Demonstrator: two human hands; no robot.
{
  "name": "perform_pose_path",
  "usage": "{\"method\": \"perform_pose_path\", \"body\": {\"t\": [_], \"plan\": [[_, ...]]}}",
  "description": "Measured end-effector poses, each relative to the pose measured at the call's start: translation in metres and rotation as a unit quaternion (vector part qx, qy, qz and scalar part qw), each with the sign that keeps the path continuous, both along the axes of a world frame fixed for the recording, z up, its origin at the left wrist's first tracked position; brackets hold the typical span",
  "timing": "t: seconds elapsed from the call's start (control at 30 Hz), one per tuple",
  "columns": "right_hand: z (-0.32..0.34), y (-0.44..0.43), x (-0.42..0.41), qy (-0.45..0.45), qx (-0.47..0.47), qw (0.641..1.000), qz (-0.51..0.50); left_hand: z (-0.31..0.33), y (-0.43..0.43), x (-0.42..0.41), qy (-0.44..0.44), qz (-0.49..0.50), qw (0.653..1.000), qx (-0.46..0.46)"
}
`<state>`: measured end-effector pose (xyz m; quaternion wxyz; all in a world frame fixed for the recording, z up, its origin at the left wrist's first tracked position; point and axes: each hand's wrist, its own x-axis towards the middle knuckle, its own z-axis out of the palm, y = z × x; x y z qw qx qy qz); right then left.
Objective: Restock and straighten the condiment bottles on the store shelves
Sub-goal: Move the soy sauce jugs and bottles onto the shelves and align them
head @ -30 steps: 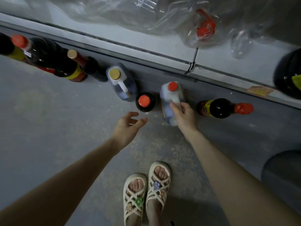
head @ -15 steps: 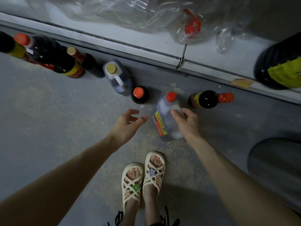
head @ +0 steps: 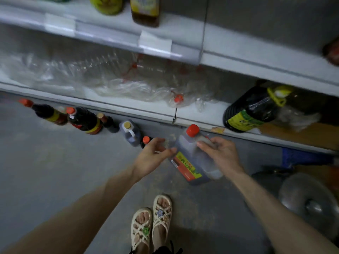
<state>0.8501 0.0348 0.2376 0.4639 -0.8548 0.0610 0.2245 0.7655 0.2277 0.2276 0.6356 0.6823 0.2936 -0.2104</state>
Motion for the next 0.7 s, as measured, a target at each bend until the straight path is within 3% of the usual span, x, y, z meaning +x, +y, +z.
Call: {"method": "perform_pose_path", "body": {"t": [0.23, 0.5, 0.7], "plan": [[0.230, -0.001, 0.019, -0.092, 0.021, 0.994, 0.047, 0.185, 0.004, 0.025, -0.145, -0.050, 0.988, -0.004], [0.526, -0.016, -0.002, -0.261, 0.013, 0.960, 0.103, 0.442, -0.010, 0.041, -0.354, -0.154, 0.922, 0.029], [0.679, -0.030, -0.027, -0.381, 0.002, 0.917, 0.118, 0.593, -0.015, 0.028, -0.441, -0.193, 0.874, 0.064]]}}
